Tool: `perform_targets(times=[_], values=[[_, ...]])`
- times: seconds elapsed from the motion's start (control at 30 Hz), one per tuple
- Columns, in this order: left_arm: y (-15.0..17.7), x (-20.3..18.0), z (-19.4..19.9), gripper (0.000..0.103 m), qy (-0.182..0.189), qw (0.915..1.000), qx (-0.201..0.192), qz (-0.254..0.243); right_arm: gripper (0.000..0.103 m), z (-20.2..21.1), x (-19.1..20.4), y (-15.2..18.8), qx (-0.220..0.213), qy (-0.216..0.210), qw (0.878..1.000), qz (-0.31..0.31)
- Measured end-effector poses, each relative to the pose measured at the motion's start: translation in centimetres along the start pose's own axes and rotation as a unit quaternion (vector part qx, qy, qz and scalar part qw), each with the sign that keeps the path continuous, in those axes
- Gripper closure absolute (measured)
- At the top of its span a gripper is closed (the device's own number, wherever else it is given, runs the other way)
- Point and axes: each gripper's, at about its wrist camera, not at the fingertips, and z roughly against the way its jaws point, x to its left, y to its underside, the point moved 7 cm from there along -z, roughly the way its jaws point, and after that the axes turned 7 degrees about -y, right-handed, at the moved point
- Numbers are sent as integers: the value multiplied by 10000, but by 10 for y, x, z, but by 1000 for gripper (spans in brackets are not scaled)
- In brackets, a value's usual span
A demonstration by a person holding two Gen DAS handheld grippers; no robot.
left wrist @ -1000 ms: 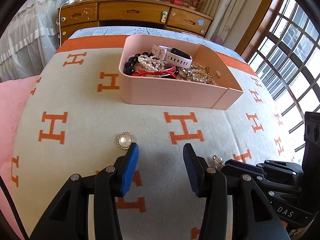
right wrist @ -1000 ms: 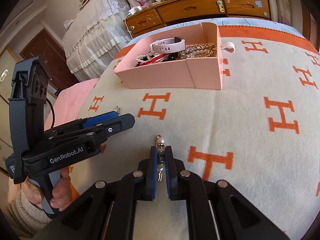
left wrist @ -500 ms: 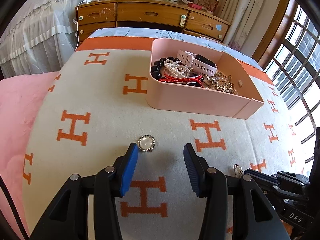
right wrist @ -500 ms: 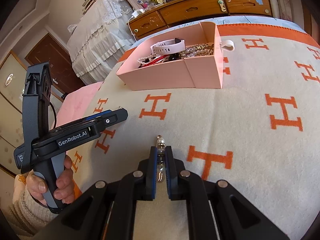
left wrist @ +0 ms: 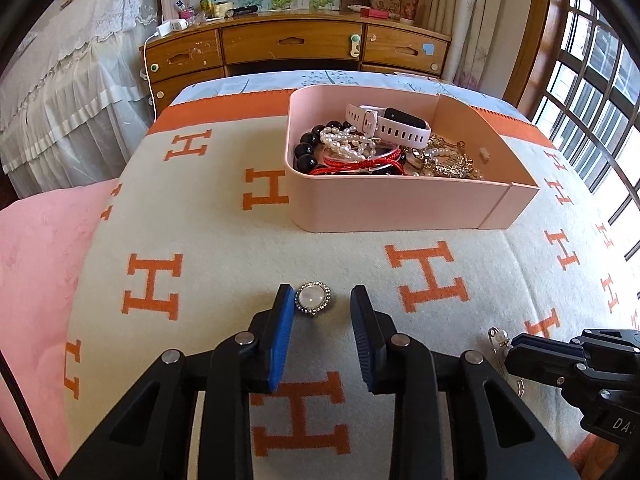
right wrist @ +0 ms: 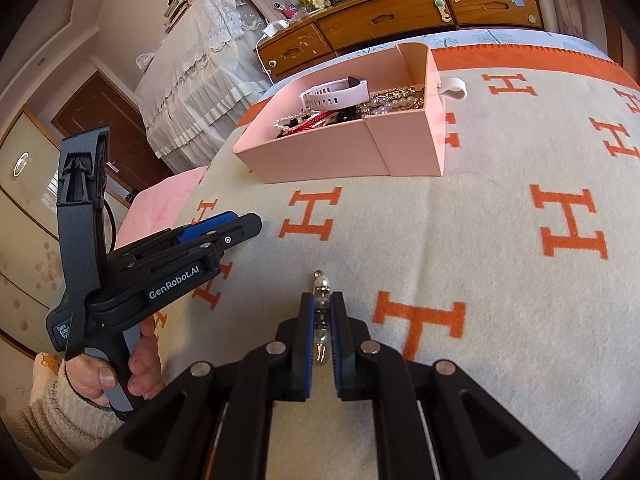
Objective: Organize jewelry
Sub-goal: 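Grasp the gold pearl safety pin with the right tool while the left tool grasps the round pearl brooch, then carry the pearl brooch and safety pin into the pink box and open both tools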
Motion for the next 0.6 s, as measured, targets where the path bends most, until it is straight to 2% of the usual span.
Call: perform_targets(times=[0.13, 0.3, 0.6], values=[[-2, 1, -2, 86, -1, 9999, -102, -40, 96, 0, 0, 0, -1, -2, 10000, -1], [-1, -2, 0, 87, -35, 9996, -257, -109, 96, 0, 0, 0, 1, 3, 10000, 3], [-5, -5, 24, 87, 255, 9988, -416, 10, 96, 5, 2, -3, -95, 98, 9999, 83]])
